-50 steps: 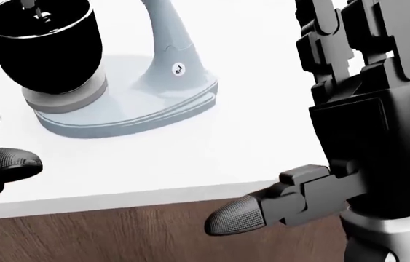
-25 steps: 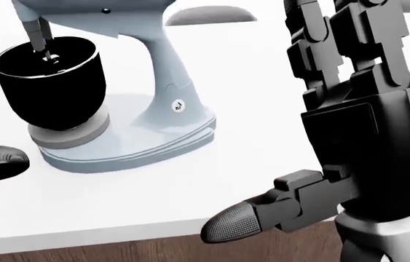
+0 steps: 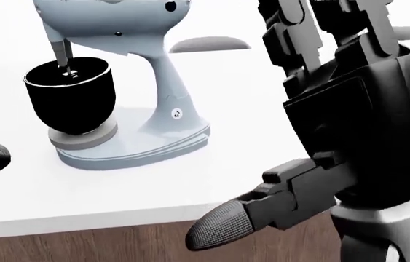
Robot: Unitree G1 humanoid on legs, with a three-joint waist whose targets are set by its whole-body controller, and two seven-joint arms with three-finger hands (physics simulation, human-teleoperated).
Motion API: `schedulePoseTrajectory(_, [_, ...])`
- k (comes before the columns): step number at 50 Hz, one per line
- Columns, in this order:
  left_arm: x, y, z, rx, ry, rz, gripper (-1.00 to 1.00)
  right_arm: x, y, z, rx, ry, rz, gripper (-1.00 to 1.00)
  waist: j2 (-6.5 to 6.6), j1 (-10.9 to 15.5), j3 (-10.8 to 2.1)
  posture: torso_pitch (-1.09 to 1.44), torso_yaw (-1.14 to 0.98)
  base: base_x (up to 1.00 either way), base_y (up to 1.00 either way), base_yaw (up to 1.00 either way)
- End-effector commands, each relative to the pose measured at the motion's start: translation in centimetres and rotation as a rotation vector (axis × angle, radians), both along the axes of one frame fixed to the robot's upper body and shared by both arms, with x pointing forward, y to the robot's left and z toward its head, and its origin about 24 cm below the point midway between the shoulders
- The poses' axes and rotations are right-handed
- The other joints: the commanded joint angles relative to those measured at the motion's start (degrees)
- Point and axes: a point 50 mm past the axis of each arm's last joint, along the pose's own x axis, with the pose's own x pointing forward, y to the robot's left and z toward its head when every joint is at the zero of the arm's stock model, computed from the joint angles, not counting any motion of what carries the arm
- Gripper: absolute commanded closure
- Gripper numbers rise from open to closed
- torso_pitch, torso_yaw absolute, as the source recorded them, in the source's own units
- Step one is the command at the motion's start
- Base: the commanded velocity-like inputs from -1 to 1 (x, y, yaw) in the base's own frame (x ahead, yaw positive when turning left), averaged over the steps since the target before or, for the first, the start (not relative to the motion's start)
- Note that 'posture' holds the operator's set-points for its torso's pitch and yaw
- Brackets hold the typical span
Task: Open the stand mixer head.
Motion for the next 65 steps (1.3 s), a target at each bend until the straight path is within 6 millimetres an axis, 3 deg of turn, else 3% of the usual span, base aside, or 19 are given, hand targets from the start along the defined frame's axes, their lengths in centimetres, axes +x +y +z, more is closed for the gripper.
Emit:
schedulePoseTrajectory(1, [-0.4,0.0,0.9,0.002,-0.059,-0.001,-1.0,0.3,0.6,0.1,-0.029,0.059,0.048,-1.0,0.0,0.06,0.07,-0.3,0.0,0.0,0.0,0.0])
schedulePoseTrajectory(12, [-0.5,0.1,1.1,0.0,-0.063,0.004,-1.0,2.0,1.2,-0.6,-0.159,0.153,0.069,-1.0,-0.12,0.36,0.37,-0.3,0.0,0.0,0.0,0.0])
schedulePoseTrajectory(24, [-0.5,-0.1,1.0,0.0,-0.061,0.0,-1.0,2.1,0.8,-3.8,-0.221,0.256,0.037,-1.0,-0.07,0.76,-0.49,-0.3,0.0,0.0,0.0,0.0])
schedulePoseTrajectory(38, [-0.3,0.1,1.2,0.0,-0.063,0.007,-1.0,2.8,1.6,-3.1,-0.121,0.369,0.179,-1.0,0.02,0.77,-1.3,-0.3,0.0,0.0,0.0,0.0])
schedulePoseTrajectory(47, [-0.3,0.0,1.5,0.001,-0.071,0.006,-1.0,3.9,1.1,-4.5,-0.088,0.461,0.199,-1.0,-0.28,0.71,-1.22,-0.3,0.0,0.0,0.0,0.0])
schedulePoseTrajectory(65, [-0.3,0.0,1.7,0.001,-0.078,0.012,-1.0,4.2,2.3,-4.3,-0.037,0.49,0.282,-1.0,-0.27,0.27,-0.86,-0.3,0.0,0.0,0.0,0.0])
